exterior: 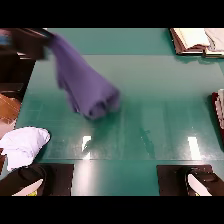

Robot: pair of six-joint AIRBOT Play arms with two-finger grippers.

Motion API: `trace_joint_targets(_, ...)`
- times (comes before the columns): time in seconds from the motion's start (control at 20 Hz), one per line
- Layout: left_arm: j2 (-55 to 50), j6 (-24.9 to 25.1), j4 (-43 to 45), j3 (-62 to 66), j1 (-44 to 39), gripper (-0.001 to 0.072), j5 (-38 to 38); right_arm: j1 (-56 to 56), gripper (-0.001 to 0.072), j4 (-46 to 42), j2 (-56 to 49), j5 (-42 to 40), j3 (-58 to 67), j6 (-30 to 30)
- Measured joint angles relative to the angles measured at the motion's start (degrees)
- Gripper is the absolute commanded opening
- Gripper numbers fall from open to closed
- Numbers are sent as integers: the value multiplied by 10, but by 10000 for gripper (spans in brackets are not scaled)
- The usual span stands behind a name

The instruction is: Fold the shirts.

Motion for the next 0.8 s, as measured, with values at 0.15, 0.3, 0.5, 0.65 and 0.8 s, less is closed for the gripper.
trace_joint_targets(0.15, -96, 29, -17, 4, -81, 576, 8, 0, 20, 0, 5, -2, 0, 0)
trace_joint_targets(0.3, -163, 42, -41, 5, -112, 605, 29, 0, 20, -1, 7, 2, 0, 0)
trace_joint_targets(0.5, -182, 31, -45, 6, -53, 605, 7, 0, 20, -1, 7, 8, 0, 0)
trace_joint_targets(0.65, -183, 12, -55, -13, 44, 605, -52, 0, 20, -1, 7, 9, 0, 0)
trace_joint_targets(0.8, -184, 5, -94, -77, 124, 605, -83, 0, 20, -1, 7, 10, 0, 0)
